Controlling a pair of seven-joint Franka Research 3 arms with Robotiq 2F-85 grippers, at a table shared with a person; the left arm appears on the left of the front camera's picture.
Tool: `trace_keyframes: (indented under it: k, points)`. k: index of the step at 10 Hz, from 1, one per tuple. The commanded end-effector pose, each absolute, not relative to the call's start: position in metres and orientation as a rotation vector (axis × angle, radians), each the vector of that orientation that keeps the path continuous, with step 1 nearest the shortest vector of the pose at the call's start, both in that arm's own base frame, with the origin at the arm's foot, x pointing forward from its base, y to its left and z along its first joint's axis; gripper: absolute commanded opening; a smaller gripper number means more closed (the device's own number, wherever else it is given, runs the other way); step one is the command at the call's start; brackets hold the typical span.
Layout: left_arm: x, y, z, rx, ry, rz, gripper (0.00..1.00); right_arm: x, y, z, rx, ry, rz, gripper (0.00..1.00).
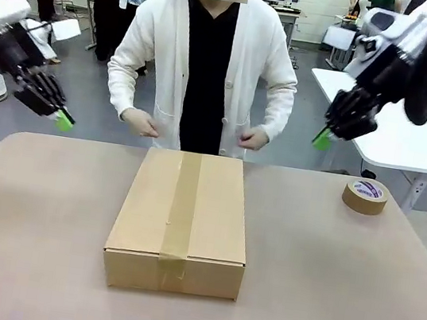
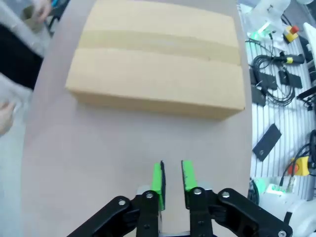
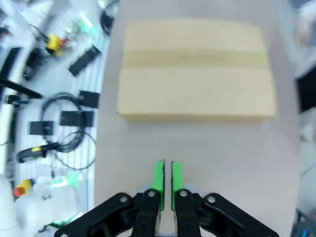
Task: Wrap the clocks to prevent damage.
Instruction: After the human seals the box with tape, release both hands from the side flaps of the Package Box.
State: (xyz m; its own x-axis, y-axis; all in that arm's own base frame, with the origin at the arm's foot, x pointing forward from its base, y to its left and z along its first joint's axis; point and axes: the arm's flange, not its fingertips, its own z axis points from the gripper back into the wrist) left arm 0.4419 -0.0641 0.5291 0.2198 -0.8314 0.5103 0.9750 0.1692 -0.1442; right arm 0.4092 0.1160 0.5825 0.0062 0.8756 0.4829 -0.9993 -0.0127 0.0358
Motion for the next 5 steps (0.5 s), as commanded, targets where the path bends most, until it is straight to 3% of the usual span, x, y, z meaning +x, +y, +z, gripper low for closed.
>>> trace_keyframes:
  k: [1,2,3,5]
  points:
    - [0.415,-0.053,0.546,-0.396,-0.357,-1.311,0.61,0.397,0.098,0.591,0.359,-0.318,1.446,1.0]
    - [0.403,-0.044,0.553,-0.378,-0.37,-1.317,1.0,0.388,0.09,0.597,0.329,-0.307,1.425,0.61]
    - [0.395,-0.036,0.557,-0.367,-0.372,-1.306,1.0,0.38,0.084,0.6,0.298,-0.282,1.391,1.0]
    - [0.388,-0.032,0.56,-0.359,-0.388,-1.305,0.99,0.365,0.08,0.606,0.274,-0.252,1.383,1.0]
